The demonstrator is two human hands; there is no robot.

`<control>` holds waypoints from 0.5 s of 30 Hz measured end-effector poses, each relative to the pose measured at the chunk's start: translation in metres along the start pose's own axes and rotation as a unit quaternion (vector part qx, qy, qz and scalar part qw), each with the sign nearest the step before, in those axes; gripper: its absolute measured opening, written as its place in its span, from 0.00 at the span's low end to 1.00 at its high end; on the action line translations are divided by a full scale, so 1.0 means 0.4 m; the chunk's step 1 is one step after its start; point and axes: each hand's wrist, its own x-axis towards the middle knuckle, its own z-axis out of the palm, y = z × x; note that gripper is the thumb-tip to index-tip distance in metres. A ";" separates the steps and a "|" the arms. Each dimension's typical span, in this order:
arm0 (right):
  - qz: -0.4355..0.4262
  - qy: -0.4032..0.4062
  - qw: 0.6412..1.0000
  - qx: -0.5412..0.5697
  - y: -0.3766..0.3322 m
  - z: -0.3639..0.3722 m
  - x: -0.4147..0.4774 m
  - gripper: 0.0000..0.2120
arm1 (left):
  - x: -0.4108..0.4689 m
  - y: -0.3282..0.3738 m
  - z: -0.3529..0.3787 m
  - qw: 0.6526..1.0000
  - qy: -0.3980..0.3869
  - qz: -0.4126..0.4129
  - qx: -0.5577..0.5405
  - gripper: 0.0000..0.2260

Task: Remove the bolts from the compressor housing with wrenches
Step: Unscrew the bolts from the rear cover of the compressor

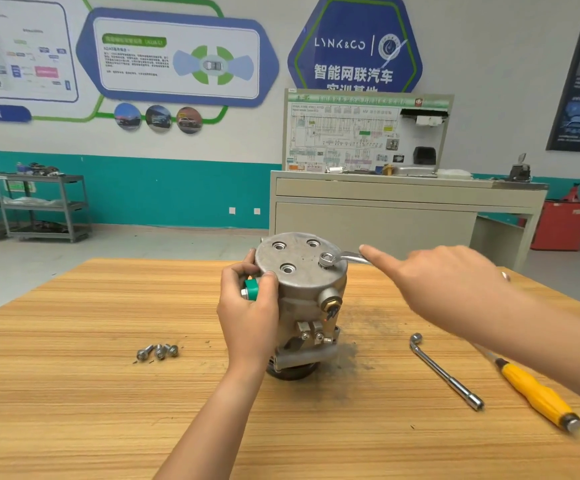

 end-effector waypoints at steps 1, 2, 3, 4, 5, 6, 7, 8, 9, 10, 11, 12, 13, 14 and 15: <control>0.006 0.015 1.000 0.003 -0.011 0.012 -0.009 0.32 | 0.003 0.001 0.000 1.000 -0.004 -0.001 -0.004 0.07; 0.013 0.033 0.999 0.009 -0.018 0.023 -0.019 0.29 | 0.009 0.002 -0.001 1.000 -0.010 -0.005 -0.008 0.07; 0.018 0.053 0.998 0.015 -0.017 0.037 -0.029 0.24 | 0.016 0.003 -0.002 1.000 -0.017 -0.009 -0.010 0.07; 0.013 0.116 0.993 0.032 -0.009 0.056 -0.030 0.18 | 0.024 0.005 -0.003 1.000 -0.024 -0.012 -0.012 0.06; 0.008 0.190 0.980 0.051 0.005 0.078 -0.020 0.15 | 0.033 0.007 -0.004 0.999 -0.032 -0.016 -0.014 0.06; -0.002 0.240 0.968 0.067 0.020 0.100 -0.004 0.15 | 0.041 0.009 -0.006 0.999 -0.040 -0.023 -0.017 0.07; -0.014 0.273 0.958 0.081 0.030 0.122 0.018 0.16 | 0.050 0.011 -0.008 0.998 -0.050 -0.031 -0.023 0.07; -0.020 0.293 0.951 0.094 0.036 0.136 0.046 0.15 | 0.058 0.012 -0.010 0.997 -0.059 -0.038 -0.032 0.07; -0.022 0.310 0.945 0.103 0.039 0.145 0.080 0.12 | 0.064 0.012 -0.012 0.996 -0.066 -0.042 -0.037 0.07; -0.018 0.323 0.940 0.109 0.037 0.151 0.119 0.09 | 0.069 0.012 -0.013 0.996 -0.071 -0.044 -0.038 0.07; -0.016 0.324 0.939 0.114 0.031 0.151 0.160 0.09 | 0.072 0.012 -0.013 0.996 -0.075 -0.043 -0.036 0.07; -0.031 0.317 0.940 0.122 0.019 0.146 0.199 0.12 | 0.074 0.011 -0.012 0.996 -0.077 -0.042 -0.035 0.07; -0.055 0.317 0.938 0.130 0.006 0.138 0.236 0.14 | 0.074 0.010 -0.010 0.996 -0.078 -0.039 -0.032 0.07; -0.087 0.319 0.935 0.127 -0.006 0.130 0.267 0.16 | 0.073 0.009 -0.009 0.996 -0.080 -0.036 -0.026 0.07; -0.117 0.320 0.934 0.111 -0.014 0.123 0.290 0.17 | 0.071 0.007 -0.008 0.996 -0.080 -0.032 -0.019 0.07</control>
